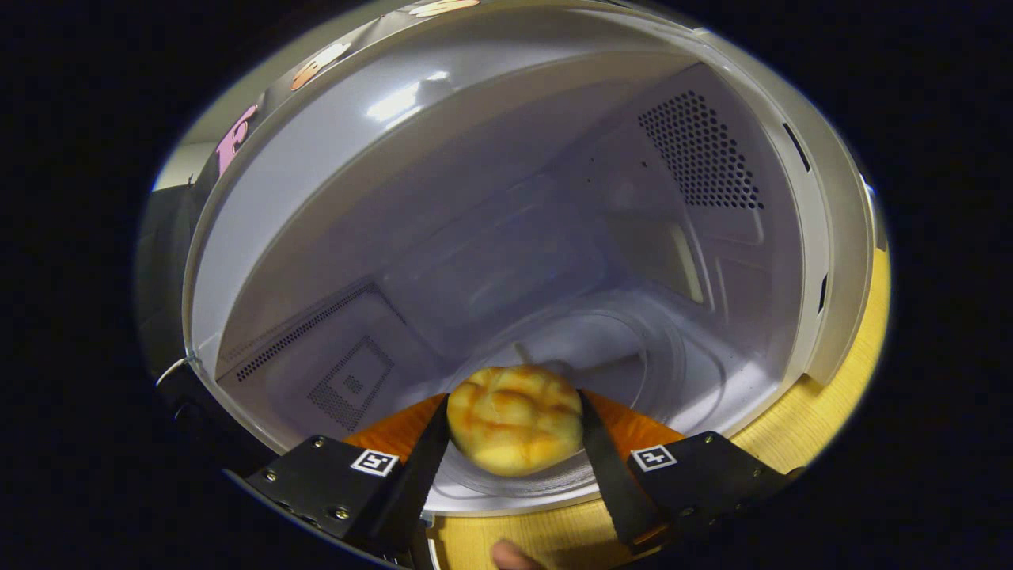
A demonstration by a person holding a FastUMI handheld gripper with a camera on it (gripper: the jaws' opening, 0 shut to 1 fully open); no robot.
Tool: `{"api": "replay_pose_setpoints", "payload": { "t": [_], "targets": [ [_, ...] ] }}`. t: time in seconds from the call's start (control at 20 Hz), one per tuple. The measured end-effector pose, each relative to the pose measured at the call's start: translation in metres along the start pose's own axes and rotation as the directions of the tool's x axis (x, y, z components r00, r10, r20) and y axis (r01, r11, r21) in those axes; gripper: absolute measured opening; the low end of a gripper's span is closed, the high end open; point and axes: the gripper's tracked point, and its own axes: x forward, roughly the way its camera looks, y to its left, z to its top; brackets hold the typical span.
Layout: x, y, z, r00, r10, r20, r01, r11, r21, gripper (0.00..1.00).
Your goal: Open the microwave, put the food inside, and close the microwave door.
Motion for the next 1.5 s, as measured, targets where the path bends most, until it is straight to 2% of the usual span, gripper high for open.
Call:
{"api": "replay_pose_setpoints", "payload": {
  "t": [0.1,0.3,0.45,0.65,0.75,1.0,1.2,1.5],
  "targets": [
    [0.001,-0.004,0.002,1.0,-0.018,0.006,0.018,1.0,-0.001,0.96],
    [-0.002,-0.007,0.005,1.0,-0.02,0.006,0.02,1.0,0.021,0.96],
    [-0.018,-0.004,0.011,1.0,0.008,0.0,-0.008,1.0,0.005,0.96],
    [-0.065,-0.002,0.022,0.998,0.059,-0.009,-0.06,0.995,-0.085,0.96],
    [-0.096,0.0,0.03,0.997,0.08,-0.001,-0.079,0.983,-0.167,0.96],
    [-0.185,0.007,0.049,0.986,0.165,0.037,-0.141,0.923,-0.357,0.96],
    [-0.26,0.018,0.051,0.967,0.252,0.033,-0.2,0.833,-0.515,0.96],
    [-0.347,0.023,0.027,0.937,0.349,0.021,-0.251,0.714,-0.654,0.97]
  ]
}}
